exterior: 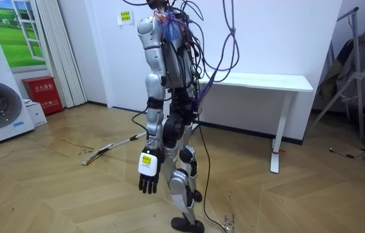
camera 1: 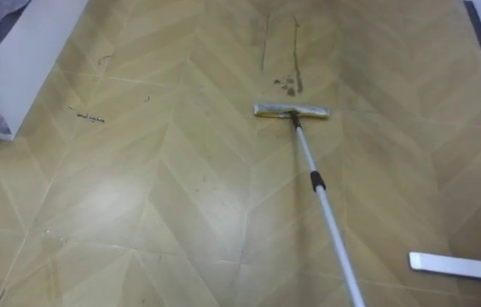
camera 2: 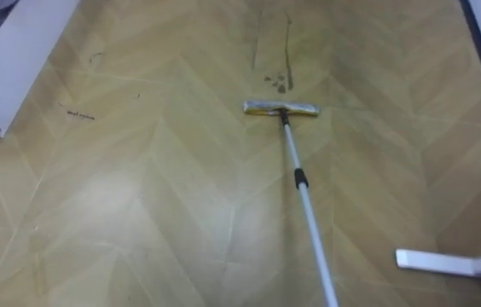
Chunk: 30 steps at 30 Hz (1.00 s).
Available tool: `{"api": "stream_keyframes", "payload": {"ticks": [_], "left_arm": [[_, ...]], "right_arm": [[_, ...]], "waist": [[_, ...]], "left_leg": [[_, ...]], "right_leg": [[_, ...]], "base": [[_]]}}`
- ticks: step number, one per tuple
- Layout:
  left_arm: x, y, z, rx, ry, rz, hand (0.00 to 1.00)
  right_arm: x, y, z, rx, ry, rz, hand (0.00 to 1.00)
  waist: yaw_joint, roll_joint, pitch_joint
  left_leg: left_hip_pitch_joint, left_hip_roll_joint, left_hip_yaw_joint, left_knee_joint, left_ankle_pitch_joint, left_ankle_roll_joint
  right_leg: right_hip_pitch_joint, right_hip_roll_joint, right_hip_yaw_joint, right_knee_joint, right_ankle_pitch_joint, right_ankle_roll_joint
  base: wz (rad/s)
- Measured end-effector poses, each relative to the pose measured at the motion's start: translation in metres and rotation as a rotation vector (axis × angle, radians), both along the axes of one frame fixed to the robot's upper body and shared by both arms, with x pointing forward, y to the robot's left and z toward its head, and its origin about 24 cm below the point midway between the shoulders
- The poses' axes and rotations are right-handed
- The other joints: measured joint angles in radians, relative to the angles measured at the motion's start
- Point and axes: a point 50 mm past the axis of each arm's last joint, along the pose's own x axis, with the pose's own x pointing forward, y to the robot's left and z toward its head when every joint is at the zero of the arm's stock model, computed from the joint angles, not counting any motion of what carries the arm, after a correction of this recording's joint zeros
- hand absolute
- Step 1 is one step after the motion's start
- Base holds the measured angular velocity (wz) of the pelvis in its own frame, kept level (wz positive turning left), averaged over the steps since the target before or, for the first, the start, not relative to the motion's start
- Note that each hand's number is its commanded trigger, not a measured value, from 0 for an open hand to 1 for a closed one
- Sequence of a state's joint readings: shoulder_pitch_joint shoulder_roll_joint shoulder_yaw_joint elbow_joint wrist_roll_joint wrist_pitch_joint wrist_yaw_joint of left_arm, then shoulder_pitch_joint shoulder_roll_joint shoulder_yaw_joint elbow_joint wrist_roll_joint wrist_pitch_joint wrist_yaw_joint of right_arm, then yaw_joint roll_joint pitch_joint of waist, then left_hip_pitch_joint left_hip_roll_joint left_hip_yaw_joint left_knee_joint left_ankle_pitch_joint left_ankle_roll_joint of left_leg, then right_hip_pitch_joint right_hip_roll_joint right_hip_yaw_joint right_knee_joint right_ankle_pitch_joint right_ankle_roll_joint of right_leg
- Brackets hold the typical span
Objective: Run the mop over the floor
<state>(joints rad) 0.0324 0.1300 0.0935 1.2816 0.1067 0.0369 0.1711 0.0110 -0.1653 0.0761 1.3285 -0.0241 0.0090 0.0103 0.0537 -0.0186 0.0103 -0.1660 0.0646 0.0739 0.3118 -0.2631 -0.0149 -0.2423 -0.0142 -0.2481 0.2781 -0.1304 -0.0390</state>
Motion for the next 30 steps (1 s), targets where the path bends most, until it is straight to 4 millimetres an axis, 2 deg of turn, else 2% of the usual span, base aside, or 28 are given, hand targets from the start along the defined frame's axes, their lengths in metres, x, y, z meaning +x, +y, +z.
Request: {"api": "stream_keyframes", "payload": {"ticks": [2,5,7,9,11,13,14,16,17,18,19,20,21,22,23,24,25,26,27,28,29,30], "left_arm": [[0.007,-0.002,0.000,-0.010,-0.023,0.019,0.00],[0.010,-0.005,0.000,-0.021,-0.048,0.027,0.00],[0.003,-0.005,-0.001,-0.021,-0.014,0.031,0.00],[-0.005,-0.004,-0.002,-0.015,0.030,0.030,0.00],[-0.010,-0.003,-0.003,-0.013,0.058,0.044,0.00],[-0.019,-0.002,-0.003,-0.016,0.088,0.085,0.00],[-0.020,-0.002,-0.004,-0.017,0.097,0.093,0.00],[-0.024,-0.001,-0.004,-0.016,0.122,0.098,0.00],[-0.025,-0.001,-0.004,-0.015,0.128,0.095,0.00],[-0.026,-0.001,-0.004,-0.019,0.133,0.105,0.00],[-0.027,-0.001,-0.004,-0.021,0.138,0.110,0.00],[-0.027,-0.001,-0.004,-0.023,0.142,0.106,0.00],[-0.032,-0.005,-0.005,-0.034,0.157,0.104,0.00],[-0.037,-0.010,-0.006,-0.049,0.166,0.116,0.00],[-0.036,-0.011,-0.007,-0.053,0.164,0.111,0.00],[-0.035,-0.012,-0.007,-0.056,0.160,0.105,0.00],[-0.033,-0.011,-0.006,-0.055,0.150,0.106,0.00],[-0.033,-0.012,-0.007,-0.060,0.143,0.115,0.00],[-0.033,-0.015,-0.007,-0.073,0.125,0.138,0.00],[-0.032,-0.017,-0.007,-0.075,0.121,0.124,0.00],[-0.032,-0.016,-0.007,-0.072,0.119,0.108,0.00],[-0.037,-0.008,-0.006,-0.052,0.136,0.081,0.00]], "right_arm": [[0.005,0.000,0.001,-0.018,-0.018,-0.020,1.00],[0.009,-0.002,0.002,-0.041,-0.047,-0.048,1.00],[0.006,-0.003,0.002,-0.051,-0.035,-0.070,1.00],[-0.002,-0.004,0.000,-0.053,-0.005,-0.101,1.00],[-0.011,-0.005,-0.001,-0.053,0.039,-0.132,1.00],[-0.021,-0.005,-0.002,-0.052,0.088,-0.155,1.00],[-0.023,-0.005,-0.002,-0.053,0.097,-0.159,1.00],[-0.019,-0.005,-0.002,-0.057,0.105,-0.160,1.00],[-0.017,-0.005,-0.001,-0.058,0.108,-0.161,1.00],[-0.013,-0.006,-0.001,-0.060,0.117,-0.161,1.00],[-0.004,-0.007,0.001,-0.063,0.111,-0.158,1.00],[0.002,-0.009,0.002,-0.065,0.111,-0.158,1.00],[0.017,-0.017,0.007,-0.070,0.098,-0.157,1.00],[0.038,-0.026,0.014,-0.075,0.052,-0.151,1.00],[0.050,-0.030,0.018,-0.075,0.024,-0.145,1.00],[0.080,-0.033,0.029,-0.062,-0.046,-0.126,1.00],[0.107,-0.032,0.040,-0.039,-0.109,-0.104,1.00],[0.117,-0.032,0.044,-0.029,-0.133,-0.093,1.00],[0.131,-0.033,0.051,-0.011,-0.176,-0.074,1.00],[0.137,-0.034,0.055,0.005,-0.197,-0.069,1.00],[0.138,-0.034,0.056,0.016,-0.200,-0.074,1.00],[0.125,-0.038,0.051,0.036,-0.169,-0.110,1.00]], "waist": [[-0.003,0.001,0.0062],[0.002,0.007,0.0151],[0.003,0.019,0.0195],[0.002,0.022,0.0183],[0.003,0.030,0.0135],[0.006,0.035,0.0084],[0.006,0.036,0.0069],[0.009,0.030,0.0013],[0.010,0.030,0.0009],[0.012,0.033,-0.0008],[0.020,0.036,0.0004],[0.033,0.033,0.0026],[0.061,0.025,0.0073],[0.092,0.028,0.0069],[0.101,0.031,0.0072],[0.126,0.016,0.0191],[0.154,-0.012,0.0379],[0.163,-0.016,0.0408],[0.177,-0.014,0.0398],[0.182,-0.006,0.0340],[0.185,0.003,0.0323],[0.162,0.024,0.0230]], "left_leg": [[-0.052,-0.006,0.001,0.038,0.000,0.000],[-0.148,-0.025,0.004,0.108,-0.009,0.008],[-0.235,-0.029,0.004,0.211,-0.046,0.009],[-0.304,-0.029,0.002,0.301,-0.079,0.006],[-0.374,-0.024,-0.017,0.402,-0.121,0.001],[-0.448,-0.020,-0.045,0.526,-0.169,-0.010],[-0.465,-0.020,-0.053,0.556,-0.181,-0.013],[-0.531,-0.018,-0.076,0.666,-0.210,-0.026],[-0.547,-0.018,-0.084,0.694,-0.213,-0.030],[-0.591,-0.013,-0.098,0.781,-0.203,-0.034],[-0.664,0.000,-0.104,0.912,-0.129,-0.039],[-0.706,0.000,-0.109,0.985,-0.063,-0.036],[-0.800,-0.007,-0.102,1.156,0.083,-0.041],[-0.900,-0.011,-0.070,1.361,0.164,-0.049],[-0.949,-0.013,-0.046,1.446,0.184,-0.051],[-1.037,-0.021,0.004,1.575,0.200,-0.058],[-1.097,-0.028,0.027,1.622,0.201,-0.059],[-1.116,-0.028,0.028,1.617,0.201,-0.058],[-1.122,-0.030,0.030,1.557,0.195,-0.050],[-1.089,-0.037,0.029,1.409,0.193,-0.045],[-1.057,-0.041,0.032,1.298,0.187,-0.038],[-0.983,-0.054,0.031,1.079,0.179,-0.038]], "right_leg": [[-0.052,-0.014,0.001,0.045,-0.008,-0.003],[-0.175,-0.045,0.017,0.157,-0.047,-0.009],[-0.268,-0.060,0.037,0.260,-0.088,-0.014],[-0.335,-0.076,0.043,0.359,-0.128,-0.022],[-0.394,-0.085,0.034,0.448,-0.172,-0.029],[-0.456,-0.092,0.029,0.564,-0.220,-0.047],[-0.469,-0.092,0.029,0.591,-0.234,-0.047],[-0.530,-0.088,0.043,0.696,-0.276,-0.064],[-0.542,-0.081,0.046,0.716,-0.286,-0.071],[-0.561,-0.059,0.058,0.756,-0.302,-0.084],[-0.574,-0.033,0.069,0.788,-0.311,-0.098],[-0.581,-0.018,0.083,0.805,-0.315,-0.104],[-0.592,-0.002,0.098,0.831,-0.320,-0.115],[-0.606,0.004,0.114,0.849,-0.321,-0.124],[-0.612,0.004,0.120,0.851,-0.320,-0.127],[-0.627,0.004,0.152,0.849,-0.317,-0.134],[-0.641,0.002,0.196,0.830,-0.315,-0.137],[-0.644,0.000,0.210,0.808,-0.315,-0.136],[-0.635,-0.008,0.224,0.749,-0.315,-0.135],[-0.616,-0.011,0.236,0.682,-0.313,-0.096],[-0.607,-0.005,0.227,0.692,-0.304,-0.051],[-0.562,-0.033,0.173,0.833,-0.327,-0.021]], "base": [[0.12],[0.04],[0.00],[0.06],[0.14],[0.20],[0.23],[0.22],[0.26],[0.28],[0.21],[-0.10],[-0.50],[-0.62],[-0.77],[-0.88],[-0.90],[-0.77],[-0.40],[-0.21],[0.34],[0.98]]}}
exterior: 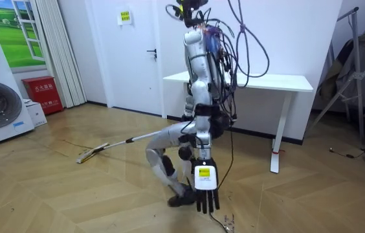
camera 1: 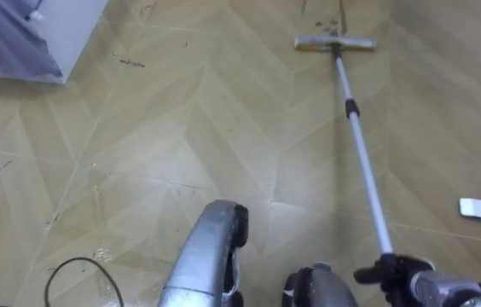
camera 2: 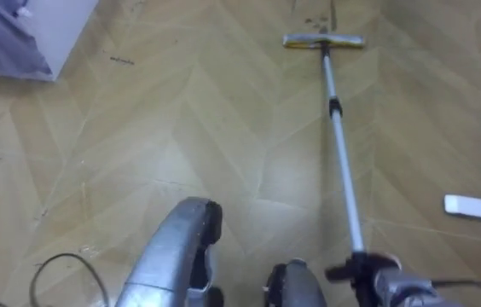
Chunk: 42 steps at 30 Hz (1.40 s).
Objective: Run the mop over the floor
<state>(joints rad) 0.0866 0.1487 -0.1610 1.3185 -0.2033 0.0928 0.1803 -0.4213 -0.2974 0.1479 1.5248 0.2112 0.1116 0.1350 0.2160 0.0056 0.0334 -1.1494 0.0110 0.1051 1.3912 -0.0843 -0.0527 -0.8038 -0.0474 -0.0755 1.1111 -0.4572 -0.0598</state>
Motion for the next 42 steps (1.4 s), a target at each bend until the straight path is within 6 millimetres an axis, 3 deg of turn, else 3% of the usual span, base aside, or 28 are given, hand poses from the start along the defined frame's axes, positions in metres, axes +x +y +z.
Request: {"api": "stream_keyframes", "payload": {"ticks": [1,2,3,4,5,7,8,10,11,13,17,19,21,22,23,24,25,26,28,29,31,34,35,37,38,39,40,42], "left_arm": [[0.000,0.020,0.005,0.037,0.002,-0.011,0.00],[0.002,0.027,0.007,0.048,-0.002,-0.013,0.00],[0.006,0.027,0.007,0.038,-0.009,-0.029,0.00],[0.013,0.024,0.006,0.011,-0.022,-0.051,0.00],[0.019,0.019,0.005,-0.008,-0.033,-0.052,0.00],[0.019,0.008,0.002,-0.050,-0.028,-0.040,0.00],[0.020,0.006,0.002,-0.054,-0.033,-0.029,0.00],[0.022,0.002,0.001,-0.053,-0.046,-0.019,0.00],[0.023,0.001,0.001,-0.049,-0.051,-0.019,0.00],[0.029,0.003,0.003,-0.028,-0.089,-0.004,0.00],[0.030,0.001,0.003,-0.031,-0.097,-0.001,0.00],[0.016,-0.003,0.000,-0.042,-0.060,0.011,0.00],[0.004,-0.004,-0.001,-0.045,-0.016,0.029,0.00],[0.001,-0.003,-0.001,-0.039,0.001,0.038,0.00],[0.002,-0.002,0.000,-0.033,0.004,0.044,0.00],[0.001,0.002,0.001,-0.017,0.001,0.071,0.00],[0.000,0.005,0.001,-0.001,0.004,0.080,0.00],[0.000,0.006,0.002,0.006,0.006,0.072,0.00],[0.007,0.008,0.003,0.012,-0.018,0.029,0.00],[0.008,0.009,0.003,0.008,-0.024,0.026,0.00],[0.006,0.008,0.003,-0.017,-0.025,0.018,0.00],[0.005,0.009,0.003,-0.053,-0.025,0.015,0.00],[0.007,0.009,0.003,-0.056,-0.030,0.015,0.00],[0.018,0.011,0.004,-0.066,-0.069,0.057,0.00],[0.018,0.011,0.004,-0.067,-0.074,0.074,0.00],[0.016,0.010,0.004,-0.068,-0.075,0.089,0.00],[0.015,0.007,0.003,-0.074,-0.073,0.101,0.00],[0.019,0.006,0.003,-0.077,-0.095,0.116,0.00]], "right_arm": [[-0.023,-0.001,-0.010,0.035,0.052,-0.048,1.00],[-0.028,-0.003,-0.011,0.051,0.059,-0.069,1.00],[-0.038,-0.016,-0.010,0.038,0.072,-0.087,1.00],[-0.047,-0.027,-0.008,0.007,0.092,-0.092,1.00],[-0.054,-0.033,-0.008,-0.012,0.110,-0.099,1.00],[-0.096,-0.043,-0.015,-0.067,0.247,-0.138,1.00],[-0.106,-0.043,-0.017,-0.076,0.276,-0.145,1.00],[-0.136,-0.041,-0.023,-0.112,0.356,-0.154,1.00],[-0.143,-0.039,-0.024,-0.114,0.372,-0.160,1.00],[-0.152,-0.020,-0.034,-0.093,0.387,-0.166,1.00],[-0.163,0.008,-0.045,-0.046,0.417,-0.193,1.00],[-0.157,0.009,-0.045,-0.047,0.419,-0.197,1.00],[-0.143,0.002,-0.041,-0.073,0.407,-0.199,1.00],[-0.121,-0.006,-0.035,-0.101,0.377,-0.194,1.00],[-0.108,-0.011,-0.031,-0.119,0.352,-0.187,1.00],[-0.080,-0.017,-0.022,-0.149,0.286,-0.171,1.00],[-0.051,-0.021,-0.012,-0.164,0.207,-0.151,1.00],[-0.037,-0.022,-0.006,-0.170,0.168,-0.138,1.00],[0.010,-0.019,0.013,-0.143,0.016,-0.107,1.00],[0.020,-0.018,0.018,-0.118,-0.025,-0.111,1.00],[0.031,-0.018,0.025,-0.056,-0.092,-0.131,1.00],[0.002,-0.021,0.010,-0.014,-0.042,-0.192,1.00],[-0.006,-0.021,0.006,-0.005,-0.027,-0.211,1.00],[-0.052,-0.030,-0.009,-0.011,0.071,-0.268,1.00],[-0.064,-0.031,-0.012,-0.017,0.104,-0.278,1.00],[-0.090,-0.035,-0.017,-0.043,0.175,-0.282,1.00],[-0.116,-0.038,-0.022,-0.075,0.245,-0.284,1.00],[-0.152,-0.035,-0.028,-0.104,0.333,-0.299,1.00]], "waist": [[-0.031,-0.009,-0.0171],[-0.035,-0.009,-0.0125],[-0.058,0.041,-0.0157],[-0.060,0.058,-0.0132],[-0.062,0.061,-0.0131],[-0.080,0.073,-0.0296],[-0.087,0.072,-0.0304],[-0.114,0.098,-0.0332],[-0.124,0.109,-0.0376],[-0.146,0.122,-0.0280],[-0.161,0.112,-0.0227],[-0.146,0.098,-0.0195],[-0.125,0.082,-0.0257],[-0.109,0.060,-0.0178],[-0.091,0.063,-0.0204],[-0.060,0.034,-0.0107],[-0.033,0.008,-0.0080],[-0.015,0.000,-0.0075],[0.014,-0.074,0.0186],[0.022,-0.071,0.0136],[0.040,-0.068,0.0165],[0.021,-0.038,0.0118],[0.012,-0.031,0.0081],[-0.011,0.000,-0.0006],[-0.015,0.002,-0.0013],[-0.023,0.013,-0.0084],[-0.047,0.040,-0.0229],[-0.082,0.075,-0.0374]], "left_leg": [[0.052,-0.027,0.000,-0.155,-0.031,-0.014],[0.064,-0.027,-0.006,-0.206,-0.051,-0.017],[0.086,-0.011,-0.059,-0.253,-0.105,-0.002],[0.071,-0.003,-0.043,-0.233,-0.191,0.060],[0.058,-0.004,-0.043,-0.230,-0.208,0.071],[0.075,-0.041,-0.013,-0.267,-0.261,0.132],[0.085,-0.058,-0.014,-0.272,-0.271,0.146],[0.134,-0.131,-0.040,-0.275,-0.300,0.192],[0.144,-0.137,-0.048,-0.276,-0.306,0.201],[0.169,-0.160,-0.060,-0.282,-0.332,0.216],[0.209,-0.172,-0.052,-0.280,-0.387,0.241],[0.263,-0.174,-0.052,-0.266,-0.447,0.238],[0.302,-0.174,-0.056,-0.249,-0.494,0.229],[0.311,-0.170,-0.056,-0.212,-0.504,0.203],[0.300,-0.154,-0.047,-0.163,-0.491,0.168],[0.250,-0.110,-0.017,-0.023,-0.406,0.056],[0.201,-0.079,0.001,0.094,-0.273,0.021],[0.177,-0.068,0.003,0.143,-0.197,0.021],[0.066,-0.051,0.017,0.248,0.176,0.012],[0.039,-0.043,0.012,0.258,0.176,0.021],[-0.018,0.005,-0.012,0.148,-0.011,0.049],[0.033,0.008,-0.036,-0.257,-0.139,0.060],[0.042,0.005,-0.032,-0.281,-0.167,0.072],[0.054,-0.016,0.002,-0.274,-0.261,0.182],[0.064,-0.025,0.011,-0.270,-0.276,0.192],[0.091,-0.036,0.032,-0.262,-0.304,0.215],[0.118,-0.061,0.031,-0.264,-0.329,0.227],[0.157,-0.083,0.024,-0.274,-0.359,0.246]], "right_leg": [[0.073,-0.021,0.010,0.076,-0.088,0.017],[0.079,-0.003,0.026,0.104,-0.206,-0.048],[0.047,0.022,-0.019,0.173,-0.249,-0.049],[0.006,0.003,-0.025,0.216,-0.271,-0.050],[-0.007,-0.003,-0.025,0.215,-0.274,-0.043],[0.010,-0.040,-0.006,0.180,-0.236,0.006],[0.002,-0.038,0.008,0.204,-0.216,0.009],[-0.085,-0.035,0.068,0.374,0.014,0.049],[-0.104,-0.029,0.075,0.391,0.040,0.062],[-0.212,-0.014,0.096,0.375,0.044,0.086],[-0.300,-0.018,0.091,0.104,0.056,0.091],[-0.293,-0.020,0.051,-0.030,0.096,0.056],[-0.261,-0.023,0.036,-0.011,0.100,0.038],[-0.249,-0.023,0.032,0.011,0.080,0.030],[-0.243,-0.017,0.030,0.022,0.071,0.023],[-0.234,0.004,0.034,0.052,0.055,0.010],[-0.219,0.017,0.036,0.078,0.034,-0.008],[-0.207,0.021,0.036,0.088,0.020,-0.016],[-0.165,0.025,0.057,0.106,-0.031,-0.032],[-0.156,0.028,0.057,0.103,-0.041,-0.034],[-0.101,0.046,0.047,0.097,-0.079,-0.026],[-0.030,0.042,0.043,0.086,-0.153,-0.001],[-0.024,0.038,0.043,0.085,-0.166,0.006],[-0.020,0.032,0.074,0.114,-0.198,0.035],[-0.027,0.026,0.086,0.138,-0.191,0.048],[-0.032,0.012,0.097,0.194,-0.153,0.088],[-0.032,-0.001,0.099,0.245,-0.092,0.104],[-0.053,0.000,0.117,0.313,0.017,0.108]], "base": [[1.08],[1.06],[0.48],[0.37],[0.08],[0.11],[-0.04],[-0.13],[-0.17],[-0.21],[-0.05],[-0.09],[-0.06],[-0.17],[-0.40],[-0.54],[-0.49],[-0.29],[-0.04],[0.08],[0.23],[0.51],[0.73],[0.50],[0.06],[0.00],[0.11],[0.17]]}}
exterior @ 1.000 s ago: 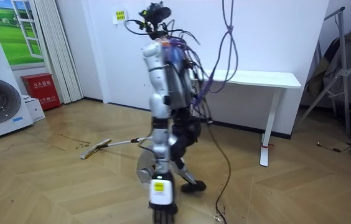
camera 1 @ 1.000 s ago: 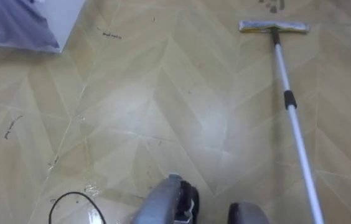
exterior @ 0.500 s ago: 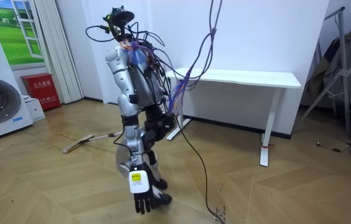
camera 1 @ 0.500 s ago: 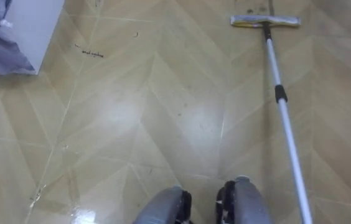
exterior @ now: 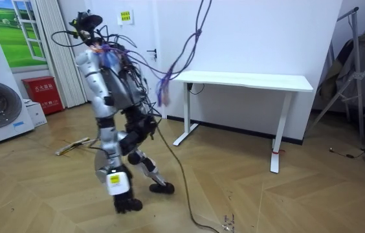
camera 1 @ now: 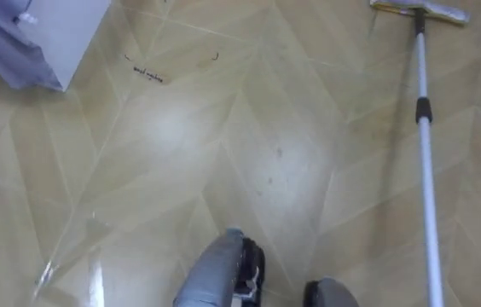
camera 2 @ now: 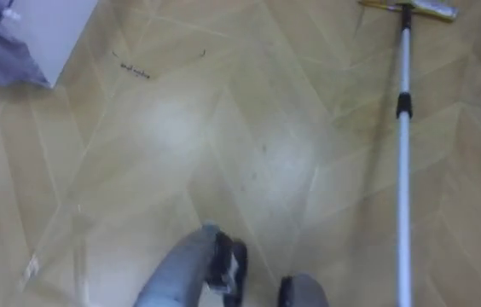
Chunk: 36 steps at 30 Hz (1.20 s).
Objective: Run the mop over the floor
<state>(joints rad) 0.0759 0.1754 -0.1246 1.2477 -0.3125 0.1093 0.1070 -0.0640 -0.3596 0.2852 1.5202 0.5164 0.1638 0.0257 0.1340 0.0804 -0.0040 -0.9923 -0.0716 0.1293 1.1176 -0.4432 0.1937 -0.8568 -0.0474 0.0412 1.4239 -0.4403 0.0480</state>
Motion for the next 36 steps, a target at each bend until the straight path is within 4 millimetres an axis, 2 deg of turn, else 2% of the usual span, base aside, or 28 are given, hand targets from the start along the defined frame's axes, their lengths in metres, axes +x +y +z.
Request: {"api": "stream_keyframes", "payload": {"ticks": [1,4,6,8,9,11,12,13,14,15,16,17,18,19,20,22,23,24,25,26,27,28,29,30,31,33,35,36], "left_arm": [[0.004,0.001,0.001,0.010,-0.017,-0.001,0.00],[0.012,0.001,0.002,0.021,-0.050,-0.007,0.00],[0.011,-0.003,0.001,0.008,-0.048,-0.027,0.00],[0.004,-0.007,0.000,-0.001,-0.022,-0.032,0.00],[-0.002,-0.006,-0.001,-0.002,0.004,-0.024,0.00],[-0.008,-0.006,-0.001,0.010,0.045,-0.017,0.00],[-0.008,-0.006,-0.001,0.021,0.052,-0.023,0.00],[-0.005,-0.005,0.000,0.035,0.044,-0.028,0.00],[-0.003,-0.003,0.001,0.044,0.039,-0.038,0.00],[-0.002,0.000,0.002,0.064,0.034,-0.061,0.00],[-0.006,0.003,0.003,0.070,0.041,-0.072,0.00],[-0.008,0.004,0.003,0.072,0.047,-0.079,0.00],[-0.015,0.003,0.003,0.067,0.058,-0.096,0.00],[-0.020,0.003,0.002,0.062,0.074,-0.107,0.00],[-0.021,0.003,0.002,0.059,0.080,-0.108,0.00],[-0.026,0.003,0.002,0.041,0.083,-0.106,0.00],[-0.026,0.003,0.002,0.036,0.083,-0.107,0.00],[-0.025,0.003,0.002,0.023,0.073,-0.106,0.00],[-0.023,0.002,0.002,0.014,0.060,-0.104,0.00],[-0.021,0.002,0.002,0.011,0.051,-0.098,0.00],[-0.017,0.003,0.003,0.011,0.033,-0.081,0.00],[-0.014,0.003,0.003,0.011,0.020,-0.067,0.00],[-0.012,0.003,0.003,0.009,0.014,-0.059,0.00],[-0.011,0.003,0.003,0.006,0.002,-0.049,0.00],[-0.008,0.005,0.004,0.012,-0.019,-0.037,0.00],[-0.002,0.005,0.006,0.020,-0.049,-0.044,0.00],[0.002,0.003,0.005,0.020,-0.068,-0.053,0.00],[0.002,-0.002,0.004,0.007,-0.071,-0.050,0.00]], "right_arm": [[-0.011,0.008,-0.004,0.007,0.029,0.000,1.00],[-0.016,0.029,-0.013,0.037,0.046,0.000,1.00],[-0.019,0.043,-0.018,0.064,0.058,0.000,1.00],[-0.016,0.044,-0.018,0.069,0.069,-0.003,1.00],[-0.007,0.042,-0.016,0.066,0.068,-0.005,1.00],[0.012,0.033,-0.011,0.039,0.062,-0.007,1.00],[0.032,0.025,-0.005,0.010,0.033,-0.005,1.00],[0.061,0.017,0.004,-0.022,-0.030,0.003,1.00],[0.077,0.014,0.010,-0.036,-0.070,0.013,1.00],[0.109,0.011,0.021,-0.055,-0.161,0.024,1.00],[0.128,0.008,0.029,-0.062,-0.233,0.030,1.00],[0.137,0.007,0.033,-0.062,-0.270,0.034,1.00],[0.157,0.006,0.043,-0.050,-0.351,0.037,1.00],[0.171,0.005,0.051,-0.024,-0.416,0.029,1.00],[0.174,0.005,0.053,-0.012,-0.439,0.023,1.00],[0.168,0.008,0.048,0.025,-0.446,0.000,1.00],[0.162,0.007,0.045,0.035,-0.437,-0.013,1.00],[0.145,0.004,0.038,0.045,-0.408,-0.037,1.00],[0.122,-0.001,0.030,0.045,-0.371,-0.067,1.00],[0.110,-0.003,0.026,0.045,-0.346,-0.076,1.00],[0.081,-0.004,0.017,0.040,-0.271,-0.091,1.00],[0.053,-0.005,0.010,0.031,-0.188,-0.094,1.00],[0.039,-0.006,0.008,0.024,-0.148,-0.091,1.00],[0.012,-0.005,0.003,0.016,-0.076,-0.094,1.00],[-0.006,-0.001,0.000,0.011,-0.021,-0.087,1.00],[-0.021,0.008,-0.005,0.016,0.025,-0.068,1.00],[-0.024,0.020,-0.010,0.034,0.040,-0.059,1.00],[-0.021,0.025,-0.012,0.040,0.037,-0.052,1.00]], "waist": [[-0.007,0.012,0.0011],[-0.060,0.018,0.0104],[-0.071,0.019,0.0099],[-0.064,0.014,0.0119],[-0.053,0.007,0.0128],[-0.038,-0.012,0.0179],[-0.020,-0.017,0.0144],[0.001,-0.036,0.0219],[0.008,-0.048,0.0286],[0.026,-0.067,0.0374],[0.049,-0.090,0.0369],[0.064,-0.100,0.0385],[0.080,-0.125,0.0492],[0.095,-0.120,0.0434],[0.103,-0.124,0.0461],[0.110,-0.114,0.0440],[0.107,-0.111,0.0431],[0.095,-0.101,0.0366],[0.065,-0.073,0.0250],[0.055,-0.060,0.0235],[0.051,-0.051,0.0215],[0.050,-0.047,0.0214],[0.046,-0.041,0.0207],[0.031,-0.025,0.0117],[0.016,-0.020,0.0085],[-0.021,-0.002,0.0002],[-0.043,-0.001,0.0012],[-0.039,-0.006,0.0076]], "left_leg": [[0.018,-0.007,-0.004,-0.008,-0.018,0.000],[0.042,-0.014,0.000,-0.032,-0.028,0.011],[0.094,-0.014,0.006,-0.073,-0.035,0.013],[0.135,-0.014,0.005,-0.095,-0.047,0.007],[0.161,-0.013,0.004,-0.095,-0.064,0.002],[0.185,-0.019,0.001,-0.085,-0.089,-0.011],[0.187,-0.022,0.000,-0.076,-0.105,-0.032],[0.179,-0.020,0.007,-0.051,-0.107,-0.069],[0.159,-0.015,0.012,0.000,-0.089,-0.121],[0.079,0.013,0.009,0.144,0.020,-0.247],[0.005,0.035,0.016,0.277,0.184,-0.250],[-0.025,0.043,0.019,0.324,0.273,-0.238],[-0.084,0.044,0.013,0.388,0.421,-0.223],[-0.120,0.052,0.001,0.386,0.406,-0.208],[-0.127,0.062,0.000,0.359,0.368,-0.200],[-0.082,0.067,-0.024,0.026,0.249,-0.182],[-0.062,0.062,-0.030,-0.045,0.225,-0.172],[-0.031,0.048,-0.039,-0.136,0.184,-0.151],[-0.018,0.037,-0.049,-0.159,0.144,-0.110],[-0.016,0.037,-0.047,-0.159,0.135,-0.094],[-0.005,0.035,-0.036,-0.157,0.112,-0.060],[0.012,0.028,-0.022,-0.151,0.091,-0.044],[0.023,0.024,-0.017,-0.145,0.075,-0.038],[0.041,0.019,-0.008,-0.131,0.045,-0.025],[0.062,0.015,0.001,-0.124,0.019,-0.019],[0.073,0.009,-0.003,-0.117,-0.008,-0.009],[0.082,0.007,-0.005,-0.119,-0.020,-0.003],[0.094,0.006,-0.007,-0.123,-0.024,-0.001]], "right_leg": [[-0.034,0.011,0.014,0.029,0.031,0.004],[-0.133,0.022,0.015,-0.021,0.024,0.011],[-0.163,0.032,0.009,-0.231,0.026,0.008],[-0.157,0.037,-0.012,-0.354,0.044,-0.014],[-0.152,0.032,-0.039,-0.403,0.057,-0.036],[-0.148,0.030,-0.065,-0.412,0.074,-0.061],[-0.142,0.031,-0.068,-0.396,0.065,-0.078],[-0.150,0.030,-0.067,-0.381,0.052,-0.090],[-0.153,0.030,-0.059,-0.372,0.049,-0.092],[-0.157,0.050,-0.045,-0.353,0.048,-0.098],[-0.151,0.070,-0.022,-0.332,0.046,-0.104],[-0.145,0.078,-0.012,-0.322,0.041,-0.108],[-0.125,0.086,0.001,-0.312,0.028,-0.122],[-0.111,0.091,0.004,-0.309,0.012,-0.125],[-0.103,0.096,0.004,-0.310,0.006,-0.124],[-0.059,0.100,-0.004,-0.338,-0.017,-0.118],[-0.048,0.097,-0.005,-0.348,-0.022,-0.115],[-0.029,0.092,-0.007,-0.369,-0.031,-0.101],[-0.016,0.093,-0.009,-0.389,-0.040,-0.096],[-0.008,0.093,-0.010,-0.395,-0.047,-0.092],[0.001,0.087,-0.006,-0.390,-0.056,-0.085],[-0.007,0.080,0.000,-0.341,-0.043,-0.065],[-0.012,0.079,0.001,-0.311,-0.030,-0.048],[-0.029,0.064,-0.003,-0.245,0.007,-0.025],[-0.052,0.050,-0.010,-0.182,0.053,-0.006],[-0.099,0.048,-0.015,-0.111,0.125,-0.004],[-0.143,0.055,0.000,-0.109,0.128,0.000],[-0.170,0.061,0.002,-0.165,0.113,-0.001]], "base": [[-0.06],[-0.05],[-0.10],[-0.14],[-0.09],[0.04],[0.00],[-0.04],[-0.09],[-0.10],[-0.12],[-0.12],[-0.05],[0.00],[0.10],[0.12],[0.22],[0.50],[0.60],[0.53],[0.12],[-0.06],[-0.16],[-0.19],[-0.19],[-0.17],[-0.40],[-0.74]]}}
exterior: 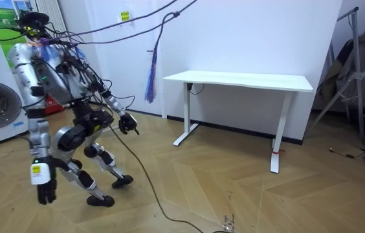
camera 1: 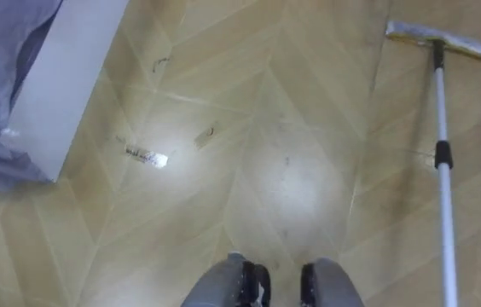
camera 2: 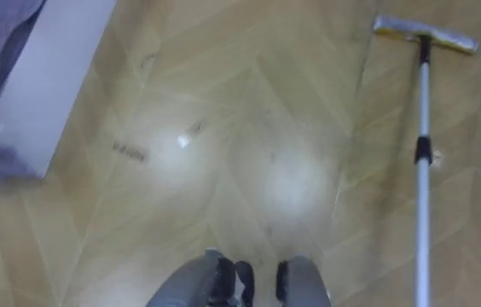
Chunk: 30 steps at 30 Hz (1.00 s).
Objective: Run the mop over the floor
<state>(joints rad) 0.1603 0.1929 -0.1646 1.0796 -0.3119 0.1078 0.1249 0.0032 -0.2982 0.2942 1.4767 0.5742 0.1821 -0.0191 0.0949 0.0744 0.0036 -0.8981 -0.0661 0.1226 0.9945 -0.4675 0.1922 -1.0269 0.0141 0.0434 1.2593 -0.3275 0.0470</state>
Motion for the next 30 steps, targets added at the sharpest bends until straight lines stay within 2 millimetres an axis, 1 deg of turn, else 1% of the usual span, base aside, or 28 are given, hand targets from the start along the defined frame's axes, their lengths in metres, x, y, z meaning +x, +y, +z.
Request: {"api": "stream_keyframes", "payload": {"ticks": [1,2,4,5,6,7,8,9,10,11,12,13,14,15,16,17,18,19,20,21,22,23,24,25,26,27,28,30], "left_arm": [[-0.001,-0.006,-0.001,-0.015,0.003,0.003,0.00],[-0.003,-0.009,-0.002,-0.022,0.009,0.005,0.00],[-0.017,-0.017,-0.005,-0.031,0.058,0.019,0.00],[-0.020,-0.018,-0.005,-0.026,0.073,0.022,0.00],[-0.022,-0.017,-0.006,-0.015,0.096,0.026,0.00],[-0.021,-0.016,-0.005,-0.001,0.095,0.032,0.00],[-0.021,-0.015,-0.005,0.007,0.095,0.036,0.00],[-0.022,-0.011,-0.004,0.025,0.102,0.036,0.00],[-0.022,-0.005,-0.003,0.044,0.107,0.033,0.00],[-0.022,-0.002,-0.002,0.055,0.112,0.021,0.00],[-0.023,0.002,-0.001,0.075,0.120,-0.015,0.00],[-0.024,0.004,0.000,0.088,0.125,-0.036,0.00],[-0.024,0.006,0.000,0.091,0.125,-0.039,0.00],[-0.024,0.008,0.001,0.093,0.121,-0.047,0.00],[-0.026,0.011,0.002,0.093,0.124,-0.052,0.00],[-0.026,0.012,0.002,0.089,0.119,-0.056,0.00],[-0.029,0.014,0.003,0.081,0.120,-0.063,0.00],[-0.027,0.015,0.003,0.072,0.117,-0.066,0.00],[-0.026,0.014,0.003,0.063,0.114,-0.067,0.00],[-0.021,0.011,0.003,0.045,0.093,-0.072,0.00],[-0.016,0.009,0.003,0.034,0.070,-0.078,0.00],[-0.013,0.007,0.003,0.029,0.056,-0.082,0.00],[-0.009,0.005,0.004,0.022,0.035,-0.075,0.00],[-0.005,0.004,0.004,0.019,0.007,-0.059,0.00],[-0.003,0.003,0.004,0.018,-0.009,-0.053,0.00],[0.000,0.000,0.004,0.016,-0.027,-0.056,0.00],[0.004,-0.002,0.005,0.013,-0.046,-0.057,0.00],[0.007,-0.003,0.006,0.011,-0.066,-0.057,0.00]], "right_arm": [[0.004,0.004,-0.001,0.001,-0.007,0.015,1.00],[0.006,0.005,-0.002,-0.001,-0.006,0.023,1.00],[0.019,0.008,-0.002,-0.001,-0.002,0.046,1.00],[0.024,0.008,-0.001,-0.003,-0.002,0.049,1.00],[0.037,0.004,0.002,-0.016,-0.008,0.049,1.00],[0.058,-0.002,0.008,-0.040,-0.033,0.045,1.00],[0.071,-0.006,0.012,-0.055,-0.055,0.049,1.00],[0.103,-0.011,0.022,-0.090,-0.118,0.067,1.00],[0.134,-0.016,0.035,-0.119,-0.198,0.086,1.00],[0.147,-0.018,0.041,-0.133,-0.240,0.092,1.00],[0.167,-0.023,0.052,-0.154,-0.315,0.095,1.00],[0.185,-0.027,0.063,-0.159,-0.394,0.092,1.00],[0.193,-0.028,0.068,-0.152,-0.427,0.087,1.00],[0.206,-0.029,0.076,-0.138,-0.487,0.070,1.00],[0.211,-0.028,0.079,-0.114,-0.526,0.044,1.00],[0.210,-0.027,0.078,-0.101,-0.531,0.034,1.00],[0.202,-0.026,0.072,-0.083,-0.517,0.017,1.00],[0.186,-0.027,0.063,-0.068,-0.485,-0.006,1.00],[0.177,-0.028,0.059,-0.059,-0.468,-0.029,1.00],[0.157,-0.032,0.050,-0.039,-0.433,-0.063,1.00],[0.135,-0.033,0.042,-0.023,-0.387,-0.076,1.00],[0.124,-0.034,0.038,-0.019,-0.362,-0.079,1.00],[0.099,-0.036,0.031,-0.021,-0.302,-0.080,1.00],[0.074,-0.038,0.026,-0.028,-0.235,-0.081,1.00],[0.062,-0.038,0.023,-0.033,-0.201,-0.077,1.00],[0.039,-0.036,0.018,-0.044,-0.135,-0.076,1.00],[0.023,-0.029,0.014,-0.044,-0.089,-0.081,1.00],[0.012,-0.015,0.007,-0.029,-0.051,-0.076,1.00]], "waist": [[0.004,-0.003,0.0117],[0.004,-0.003,0.0120],[0.010,-0.002,0.0118],[0.016,-0.007,0.0142],[0.020,-0.022,0.0185],[0.035,-0.018,0.0137],[0.047,-0.028,0.0162],[0.062,-0.047,0.0268],[0.077,-0.065,0.0356],[0.087,-0.073,0.0354],[0.107,-0.085,0.0354],[0.131,-0.104,0.0447],[0.141,-0.101,0.0404],[0.157,-0.107,0.0420],[0.162,-0.109,0.0422],[0.162,-0.108,0.0421],[0.159,-0.099,0.0381],[0.151,-0.097,0.0388],[0.149,-0.093,0.0366],[0.144,-0.083,0.0327],[0.144,-0.082,0.0313],[0.144,-0.079,0.0309],[0.134,-0.064,0.0228],[0.114,-0.049,0.0136],[0.100,-0.041,0.0110],[0.069,-0.020,0.0011],[0.056,-0.009,-0.0024],[0.042,-0.004,0.0016]], "left_leg": [[0.024,-0.010,-0.010,-0.016,0.000,0.000],[0.034,-0.024,-0.029,-0.026,0.000,0.000],[0.080,-0.054,-0.084,-0.041,-0.013,-0.013],[0.091,-0.062,-0.097,-0.040,-0.019,-0.016],[0.104,-0.085,-0.125,-0.039,-0.026,-0.024],[0.108,-0.098,-0.143,-0.032,-0.033,-0.031],[0.107,-0.107,-0.151,-0.025,-0.035,-0.036],[0.087,-0.106,-0.140,0.026,-0.031,-0.097],[0.027,-0.080,-0.089,0.160,0.033,-0.215],[-0.006,-0.063,-0.067,0.232,0.088,-0.261],[-0.071,-0.042,-0.038,0.347,0.216,-0.257],[-0.118,-0.030,-0.028,0.416,0.322,-0.228],[-0.134,-0.027,-0.026,0.434,0.327,-0.220],[-0.156,-0.011,-0.037,0.382,0.258,-0.180],[-0.167,0.009,-0.042,0.251,0.205,-0.172],[-0.164,0.021,-0.046,0.160,0.201,-0.171],[-0.150,0.026,-0.072,-0.019,0.208,-0.172],[-0.141,0.019,-0.077,-0.052,0.211,-0.130],[-0.135,0.017,-0.073,-0.052,0.203,-0.114],[-0.125,0.021,-0.059,-0.050,0.183,-0.083],[-0.113,0.019,-0.043,-0.046,0.159,-0.060],[-0.107,0.016,-0.039,-0.039,0.143,-0.053],[-0.095,0.004,-0.041,-0.024,0.115,-0.044],[-0.080,-0.015,-0.041,-0.019,0.098,-0.029],[-0.070,-0.023,-0.042,-0.018,0.090,-0.022],[-0.053,-0.037,-0.049,-0.017,0.074,-0.010],[-0.038,-0.043,-0.053,-0.019,0.059,-0.003],[-0.023,-0.054,-0.069,-0.022,0.047,-0.003]], "right_leg": [[-0.003,0.001,-0.008,-0.103,-0.010,-0.006],[0.001,0.001,-0.018,-0.169,-0.010,-0.009],[0.029,0.002,-0.053,-0.342,0.004,-0.034],[0.036,0.001,-0.067,-0.358,0.008,-0.042],[0.048,-0.014,-0.086,-0.355,0.006,-0.062],[0.054,-0.031,-0.103,-0.345,-0.004,-0.078],[0.052,-0.037,-0.104,-0.335,-0.009,-0.080],[0.051,-0.057,-0.117,-0.309,-0.018,-0.092],[0.050,-0.081,-0.129,-0.271,-0.029,-0.098],[0.050,-0.083,-0.130,-0.252,-0.039,-0.102],[0.055,-0.084,-0.126,-0.219,-0.062,-0.109],[0.068,-0.084,-0.125,-0.202,-0.080,-0.121],[0.072,-0.083,-0.123,-0.196,-0.088,-0.123],[0.081,-0.080,-0.128,-0.195,-0.103,-0.124],[0.094,-0.070,-0.127,-0.199,-0.114,-0.119],[0.106,-0.062,-0.125,-0.206,-0.118,-0.111],[0.133,-0.052,-0.126,-0.215,-0.137,-0.103],[0.155,-0.050,-0.116,-0.218,-0.162,-0.089],[0.165,-0.049,-0.110,-0.222,-0.171,-0.084],[0.178,-0.050,-0.106,-0.234,-0.182,-0.070],[0.183,-0.054,-0.091,-0.219,-0.185,-0.061],[0.182,-0.057,-0.086,-0.201,-0.179,-0.053],[0.177,-0.062,-0.083,-0.149,-0.154,-0.025],[0.157,-0.069,-0.071,-0.082,-0.114,-0.008],[0.143,-0.071,-0.062,-0.047,-0.089,-0.003],[0.123,-0.073,-0.047,0.007,-0.037,0.002],[0.102,-0.071,-0.043,0.029,-0.020,0.004],[0.052,-0.059,-0.043,-0.012,-0.037,-0.004]], "base": [[-0.68],[-0.49],[-0.34],[-0.12],[0.07],[0.10],[0.00],[0.04],[0.11],[0.30],[0.32],[0.32],[0.33],[0.40],[0.44],[0.49],[0.56],[0.59],[0.56],[0.32],[0.16],[-0.03],[0.04],[0.15],[0.30],[0.21],[0.07],[-0.30]]}}
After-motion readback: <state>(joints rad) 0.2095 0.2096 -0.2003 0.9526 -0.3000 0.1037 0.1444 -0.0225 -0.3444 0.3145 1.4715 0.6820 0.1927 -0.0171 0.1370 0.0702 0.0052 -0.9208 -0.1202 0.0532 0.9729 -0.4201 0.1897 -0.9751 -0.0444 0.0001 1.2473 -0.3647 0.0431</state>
